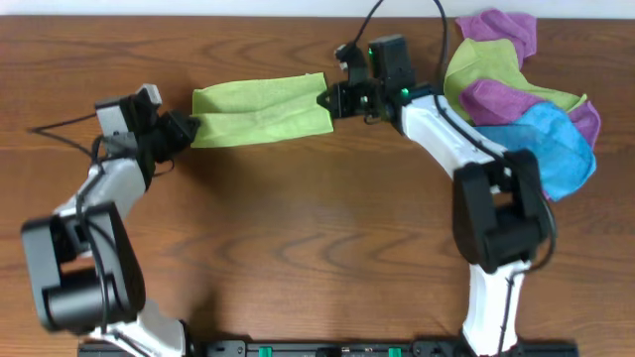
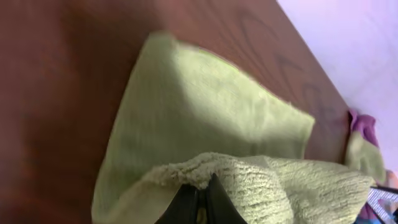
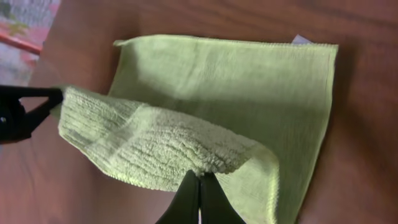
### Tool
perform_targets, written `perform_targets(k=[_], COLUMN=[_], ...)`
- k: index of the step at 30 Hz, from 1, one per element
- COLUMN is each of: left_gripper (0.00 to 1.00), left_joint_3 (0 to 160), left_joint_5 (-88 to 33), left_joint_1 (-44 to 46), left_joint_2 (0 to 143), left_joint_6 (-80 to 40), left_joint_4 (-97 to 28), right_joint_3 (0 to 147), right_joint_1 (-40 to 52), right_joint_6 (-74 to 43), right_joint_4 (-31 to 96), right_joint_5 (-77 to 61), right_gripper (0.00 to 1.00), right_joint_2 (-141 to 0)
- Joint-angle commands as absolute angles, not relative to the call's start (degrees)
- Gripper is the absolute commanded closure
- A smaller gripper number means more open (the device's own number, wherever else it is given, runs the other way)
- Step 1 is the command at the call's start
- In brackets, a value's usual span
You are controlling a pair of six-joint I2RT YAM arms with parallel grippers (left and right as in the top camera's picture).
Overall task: Fold the cloth
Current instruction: 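Lift the bottom edge with both grippers and fold it upward over the top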
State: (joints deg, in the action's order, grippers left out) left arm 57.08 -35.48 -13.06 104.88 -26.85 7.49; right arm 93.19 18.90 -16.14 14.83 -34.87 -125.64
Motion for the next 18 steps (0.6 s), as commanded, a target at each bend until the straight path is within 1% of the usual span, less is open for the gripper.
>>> perform_targets(k=[1, 5, 10, 14, 18], left_gripper=[0.94, 0.94, 0.94, 0.94, 0.94], left_joint_3=[63.53, 71.92, 81.14, 83.79, 83.79], left_joint_5=[-34.52, -35.05, -38.26, -42.13, -43.55], left_joint_1=[-12.97, -12.97, -12.93, -12.93, -12.93], left_joint_2=[109.32, 115.33, 122.43, 125.10, 125.21], left_joint_6=[-27.27, -27.27, -27.40, -27.24, -26.76], left_joint_4=[7.70, 7.14, 4.23, 2.72, 0.99], right_joint_3=[100.07, 108.16, 113.40, 114.10, 114.67], right_joint_1=[19.16, 18.92, 18.22, 17.65, 17.08], right_joint_6=[-17.41, -18.70, -20.21, -20.64, -20.75], right_joint_4=[15.64, 16.29, 16.25, 16.91, 19.22], right_joint_5=[-34.92, -33.98, -32.36, -31.05, -29.80], right_gripper=[0.98, 0.98, 0.99, 0.98, 0.99], right_joint_2=[-129.71, -135.09, -137.95, -137.95, -137.91])
